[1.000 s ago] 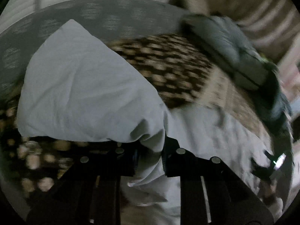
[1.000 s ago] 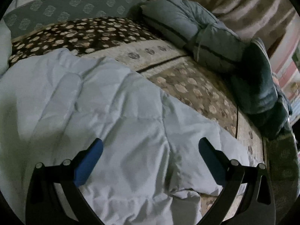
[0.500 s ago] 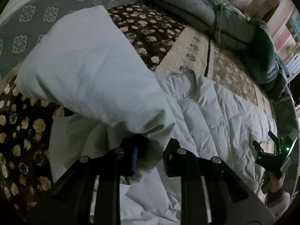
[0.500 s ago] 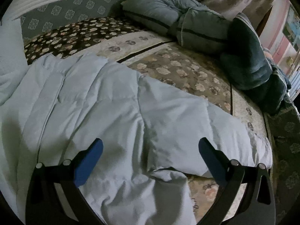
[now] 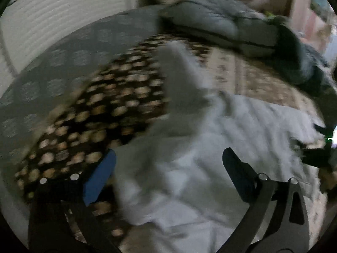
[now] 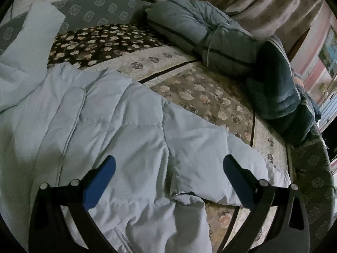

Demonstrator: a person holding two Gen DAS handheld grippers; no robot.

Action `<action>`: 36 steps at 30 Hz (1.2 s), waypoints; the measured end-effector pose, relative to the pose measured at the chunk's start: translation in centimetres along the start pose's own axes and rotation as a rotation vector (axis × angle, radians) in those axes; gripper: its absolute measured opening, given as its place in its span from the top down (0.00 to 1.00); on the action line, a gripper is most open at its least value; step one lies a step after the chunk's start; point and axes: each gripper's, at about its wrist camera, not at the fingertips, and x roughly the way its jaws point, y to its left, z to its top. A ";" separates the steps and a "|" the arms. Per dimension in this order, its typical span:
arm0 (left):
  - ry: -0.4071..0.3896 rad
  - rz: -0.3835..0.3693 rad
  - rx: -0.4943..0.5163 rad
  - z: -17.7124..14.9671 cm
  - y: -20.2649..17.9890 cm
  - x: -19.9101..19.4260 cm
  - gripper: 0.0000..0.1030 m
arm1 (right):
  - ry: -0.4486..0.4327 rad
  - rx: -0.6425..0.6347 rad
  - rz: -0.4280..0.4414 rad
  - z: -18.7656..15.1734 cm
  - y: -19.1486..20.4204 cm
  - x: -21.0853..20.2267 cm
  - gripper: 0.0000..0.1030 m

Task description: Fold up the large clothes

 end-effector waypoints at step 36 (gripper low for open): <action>0.130 0.251 -0.215 -6.8 11.0 10.5 0.03 | 0.089 -0.190 -0.016 6.7 9.3 3.1 0.01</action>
